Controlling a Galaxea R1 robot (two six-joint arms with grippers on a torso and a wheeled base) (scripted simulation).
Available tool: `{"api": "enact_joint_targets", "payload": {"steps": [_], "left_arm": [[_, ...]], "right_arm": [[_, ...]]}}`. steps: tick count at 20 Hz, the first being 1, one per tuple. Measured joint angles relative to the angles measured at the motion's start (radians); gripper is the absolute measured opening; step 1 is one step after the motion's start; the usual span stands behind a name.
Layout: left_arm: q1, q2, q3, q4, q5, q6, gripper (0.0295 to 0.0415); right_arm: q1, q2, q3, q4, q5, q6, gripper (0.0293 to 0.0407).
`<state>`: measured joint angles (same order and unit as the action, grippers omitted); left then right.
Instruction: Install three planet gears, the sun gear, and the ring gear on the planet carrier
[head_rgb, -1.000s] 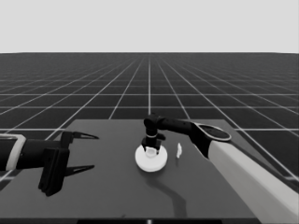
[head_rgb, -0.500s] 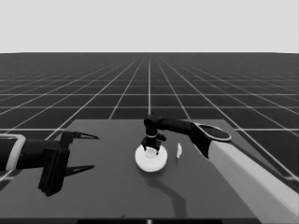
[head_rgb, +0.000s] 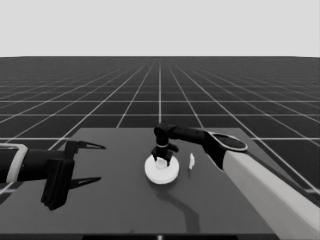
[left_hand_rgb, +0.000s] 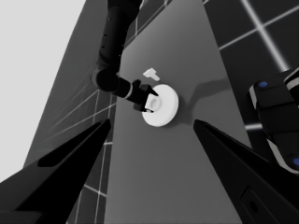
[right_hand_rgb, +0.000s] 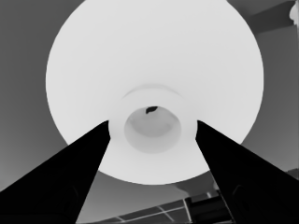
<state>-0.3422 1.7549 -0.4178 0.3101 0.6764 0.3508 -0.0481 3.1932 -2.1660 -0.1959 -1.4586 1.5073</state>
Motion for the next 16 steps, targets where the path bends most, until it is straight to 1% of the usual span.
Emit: {"api": "enact_joint_targets", "payload": {"steps": [5, 6, 7, 9, 15, 16], "left_arm": [[0.000, 0.000, 0.000, 0.000, 0.000, 0.000, 0.0385], [0.000, 0.000, 0.000, 0.000, 0.000, 0.000, 0.0385], [0.000, 0.000, 0.000, 0.000, 0.000, 0.000, 0.0385], [0.000, 0.000, 0.000, 0.000, 0.000, 0.000, 0.0385], [0.000, 0.000, 0.000, 0.000, 0.000, 0.000, 0.0385], [0.000, 0.000, 0.000, 0.000, 0.000, 0.000, 0.0385]], "right_arm": [[0.000, 0.000, 0.000, 0.000, 0.000, 0.044, 0.0348], [0.000, 0.000, 0.000, 0.000, 0.000, 0.049, 0.0373], [0.001, 0.000, 0.000, 0.000, 0.000, 0.052, 0.0381], [0.001, 0.000, 0.000, 0.000, 0.000, 0.055, 0.0384], [0.001, 0.000, 0.000, 0.000, 0.000, 0.056, 0.0385], [0.084, -0.046, 0.126, 0.080, -0.071, -0.086, 0.0387]]}}
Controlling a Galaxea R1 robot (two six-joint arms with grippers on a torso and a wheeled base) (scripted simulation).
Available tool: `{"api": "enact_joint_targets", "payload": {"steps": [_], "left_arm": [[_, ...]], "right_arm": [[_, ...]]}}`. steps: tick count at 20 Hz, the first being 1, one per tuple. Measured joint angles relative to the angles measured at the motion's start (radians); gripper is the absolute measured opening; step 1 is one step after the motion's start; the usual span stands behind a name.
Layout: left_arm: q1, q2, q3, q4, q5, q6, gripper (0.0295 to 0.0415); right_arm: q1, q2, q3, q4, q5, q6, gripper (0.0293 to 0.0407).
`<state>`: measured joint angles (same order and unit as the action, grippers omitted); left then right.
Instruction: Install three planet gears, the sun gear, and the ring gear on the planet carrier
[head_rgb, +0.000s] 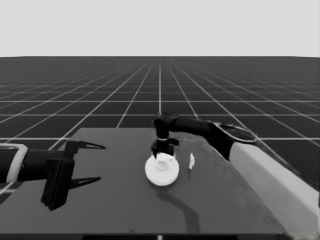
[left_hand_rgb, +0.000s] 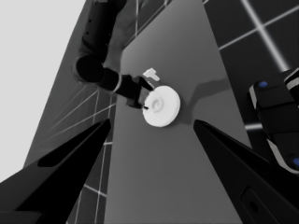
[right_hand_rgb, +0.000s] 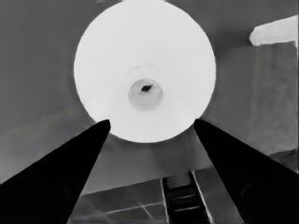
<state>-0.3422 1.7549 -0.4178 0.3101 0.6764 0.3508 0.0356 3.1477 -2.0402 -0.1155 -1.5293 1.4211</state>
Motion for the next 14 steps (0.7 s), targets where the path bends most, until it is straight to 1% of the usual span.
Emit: {"api": "enact_joint_targets", "payload": {"steps": [1, 2, 3, 5, 9, 10, 11, 12, 14], "left_arm": [[0.000, 0.000, 0.000, 0.000, 0.000, 0.000, 0.0385], [0.000, 0.000, 0.000, 0.000, 0.000, 0.000, 0.0385], [0.000, 0.000, 0.000, 0.000, 0.000, 0.000, 0.0385], [0.000, 0.000, 0.000, 0.000, 0.000, 0.000, 0.0385], [0.000, 0.000, 0.000, 0.000, 0.000, 0.000, 0.0385], [0.000, 0.000, 0.000, 0.000, 0.000, 0.000, 0.0385], [0.000, 0.000, 0.000, 0.000, 0.000, 0.000, 0.0385], [0.000, 0.000, 0.000, 0.000, 0.000, 0.000, 0.0385], [0.000, 0.000, 0.000, 0.000, 0.000, 0.000, 0.0385]], "right_arm": [[0.087, -0.008, 0.026, 0.060, -0.031, -0.113, 0.0386], [0.137, -0.005, 0.018, 0.098, -0.045, -0.192, 0.0386], [0.164, 0.000, 0.007, 0.120, -0.053, -0.244, 0.0385], [0.188, 0.006, -0.010, 0.141, -0.060, -0.296, 0.0385], [0.197, 0.009, -0.020, 0.151, -0.064, -0.321, 0.0385], [0.224, -0.160, 0.200, 0.179, -0.076, -0.315, 0.0385], [0.246, -0.287, 0.259, 0.195, -0.088, -0.356, 0.0385], [0.257, -0.348, 0.264, 0.202, -0.097, -0.399, 0.0385], [0.266, -0.393, 0.252, 0.206, -0.108, -0.449, 0.0385]]}}
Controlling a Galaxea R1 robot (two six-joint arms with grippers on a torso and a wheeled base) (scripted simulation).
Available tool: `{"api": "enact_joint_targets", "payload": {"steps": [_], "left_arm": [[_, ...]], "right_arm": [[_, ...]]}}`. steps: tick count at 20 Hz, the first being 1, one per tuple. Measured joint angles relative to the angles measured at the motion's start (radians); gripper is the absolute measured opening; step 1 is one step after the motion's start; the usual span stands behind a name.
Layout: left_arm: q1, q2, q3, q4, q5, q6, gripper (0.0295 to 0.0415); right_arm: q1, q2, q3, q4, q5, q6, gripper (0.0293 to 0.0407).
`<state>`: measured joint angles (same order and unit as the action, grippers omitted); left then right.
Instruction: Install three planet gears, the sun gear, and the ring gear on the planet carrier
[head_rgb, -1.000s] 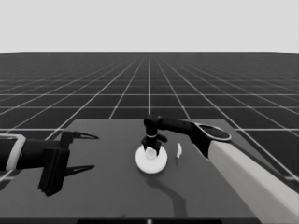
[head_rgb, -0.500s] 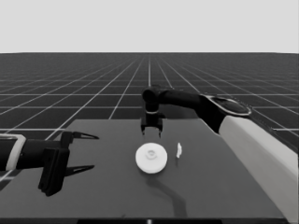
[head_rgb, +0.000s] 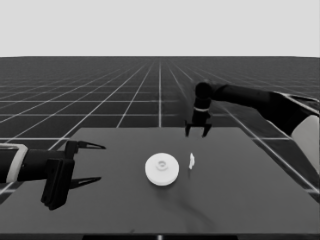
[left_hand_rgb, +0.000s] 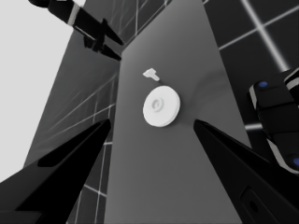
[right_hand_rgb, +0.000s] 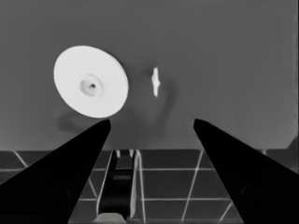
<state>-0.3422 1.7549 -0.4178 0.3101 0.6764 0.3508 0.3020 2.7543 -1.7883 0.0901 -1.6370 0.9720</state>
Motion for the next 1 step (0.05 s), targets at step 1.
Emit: {"api": "enact_joint_targets", "payload": {"steps": [1], "left_arm": [[0.000, 0.000, 0.000, 0.000, 0.000, 0.000, 0.0385]], "right_arm": [[0.002, -0.008, -0.004, 0.001, -0.002, -0.012, 0.0385]]}}
